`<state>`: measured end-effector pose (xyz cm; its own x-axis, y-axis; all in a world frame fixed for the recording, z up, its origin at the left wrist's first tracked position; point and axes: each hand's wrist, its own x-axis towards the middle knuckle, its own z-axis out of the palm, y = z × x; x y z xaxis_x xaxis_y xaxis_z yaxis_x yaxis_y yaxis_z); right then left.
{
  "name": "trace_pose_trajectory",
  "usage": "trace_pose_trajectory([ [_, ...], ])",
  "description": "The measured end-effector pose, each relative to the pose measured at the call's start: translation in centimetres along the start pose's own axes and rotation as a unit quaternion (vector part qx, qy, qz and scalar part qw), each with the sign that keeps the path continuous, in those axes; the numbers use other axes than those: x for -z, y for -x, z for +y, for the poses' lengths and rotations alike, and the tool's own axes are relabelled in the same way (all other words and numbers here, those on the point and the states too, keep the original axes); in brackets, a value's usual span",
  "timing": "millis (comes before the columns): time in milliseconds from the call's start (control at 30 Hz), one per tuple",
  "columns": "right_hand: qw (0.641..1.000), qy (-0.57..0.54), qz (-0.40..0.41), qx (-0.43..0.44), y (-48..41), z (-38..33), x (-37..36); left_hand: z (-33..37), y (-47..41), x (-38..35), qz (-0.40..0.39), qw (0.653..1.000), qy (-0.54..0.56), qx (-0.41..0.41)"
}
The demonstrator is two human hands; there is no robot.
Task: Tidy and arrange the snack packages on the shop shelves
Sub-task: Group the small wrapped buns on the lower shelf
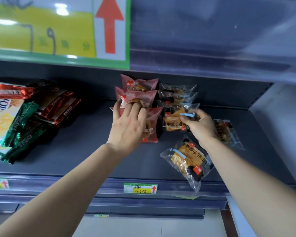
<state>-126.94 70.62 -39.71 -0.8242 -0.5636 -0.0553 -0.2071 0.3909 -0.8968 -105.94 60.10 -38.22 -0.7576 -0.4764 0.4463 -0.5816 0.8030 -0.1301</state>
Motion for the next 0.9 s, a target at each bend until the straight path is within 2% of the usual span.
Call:
trace_pose_trajectory([
  [67, 1.0, 0.001, 0.001, -0.004, 0.1, 0.0, 0.0, 0.0, 0.1, -0.1, 0.017, 1.0, 0.013, -0.015],
  [433, 0.999, 0.006, 0.023, -0.044, 1.3, 0.3, 1.0, 0.0, 1.0, 1.2, -0.021, 0.998, 0.051, -0.033],
  [533, 0.997, 0.028, 0.037, -0.054, 1.8, 0.2, 1.7, 0.8, 1.4, 2.2, 0.018, 0.996, 0.074, -0.039],
  [633, 0.991, 0.121, 0.017, -0.062, 3.0, -0.6, 2.7, 3.4, 1.9, 2.5, 0.067, 0.981, 0.134, -0.128],
  [667, 0.982, 0.172, -0.017, -0.072, 3.6, -1.0, 2.9, 4.5, 2.0, 2.8, 0.037, 0.972, 0.173, -0.153],
  [700, 0.971, 0.217, -0.057, -0.08, 4.1, -1.3, 3.0, 5.7, 2.1, 3.2, -0.039, 0.966, 0.208, -0.152],
  [767, 0.949, 0.268, -0.131, -0.098, 5.0, -1.3, 3.0, 7.8, 2.2, 3.5, -0.237, 0.947, 0.206, -0.064],
  [800, 0.942, 0.275, -0.155, -0.111, 5.4, -1.4, 3.0, 8.6, 2.3, 3.4, -0.307, 0.932, 0.19, -0.024],
  [900, 0.937, 0.252, -0.191, -0.149, 5.8, -1.2, 3.2, 9.6, 2.5, 2.5, -0.358, 0.903, 0.234, 0.03],
])
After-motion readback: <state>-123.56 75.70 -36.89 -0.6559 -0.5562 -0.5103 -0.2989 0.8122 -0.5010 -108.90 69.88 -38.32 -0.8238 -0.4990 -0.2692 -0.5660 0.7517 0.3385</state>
